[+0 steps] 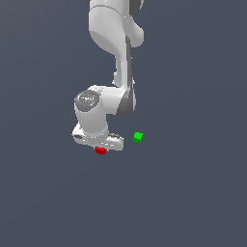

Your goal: Stack the red cube on top of the green cube.

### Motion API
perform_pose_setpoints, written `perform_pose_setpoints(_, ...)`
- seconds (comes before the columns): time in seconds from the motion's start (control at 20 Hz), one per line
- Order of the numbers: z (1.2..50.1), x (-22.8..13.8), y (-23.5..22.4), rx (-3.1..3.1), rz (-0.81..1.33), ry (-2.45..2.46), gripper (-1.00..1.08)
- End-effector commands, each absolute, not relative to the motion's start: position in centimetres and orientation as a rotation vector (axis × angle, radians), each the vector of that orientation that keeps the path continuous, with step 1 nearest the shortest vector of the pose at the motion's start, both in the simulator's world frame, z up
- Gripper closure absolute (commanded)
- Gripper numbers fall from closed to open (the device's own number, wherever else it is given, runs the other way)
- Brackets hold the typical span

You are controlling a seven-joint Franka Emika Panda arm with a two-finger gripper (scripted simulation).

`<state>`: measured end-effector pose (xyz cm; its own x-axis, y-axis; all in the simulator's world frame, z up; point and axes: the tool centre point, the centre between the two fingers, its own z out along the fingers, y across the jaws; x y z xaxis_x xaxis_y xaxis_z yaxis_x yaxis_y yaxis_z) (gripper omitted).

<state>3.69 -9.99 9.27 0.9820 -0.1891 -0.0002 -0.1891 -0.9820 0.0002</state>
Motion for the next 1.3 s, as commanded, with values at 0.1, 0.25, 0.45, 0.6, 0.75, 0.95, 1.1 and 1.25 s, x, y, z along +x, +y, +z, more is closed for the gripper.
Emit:
perform_pose_setpoints(0.1,8.7,1.5,-6.4,3.127,0.001,-0.298,1.08)
perform_pose_setpoints(0.25,8.2,-0.2,-3.7,3.127,0.001,-0.298,1.08)
perform_pose_setpoints(0.45,7.5,-2.2,-0.2,3.127,0.001,-0.298,1.08)
perform_pose_setpoints(0.6,7.1,-3.6,2.2,3.127,0.0,-0.298,1.08)
perform_pose_setpoints(0.75,6.7,-4.8,4.3,3.127,0.0,-0.298,1.08)
perform_pose_setpoints(0.95,6.3,-6.0,6.5,3.127,0.0,-0.298,1.08)
perform_pose_setpoints(1.1,6.1,-6.5,7.5,3.127,0.0,-0.298,1.08)
perform_pose_setpoints(1.25,6.1,-6.6,7.9,3.127,0.0,-0.298,1.08)
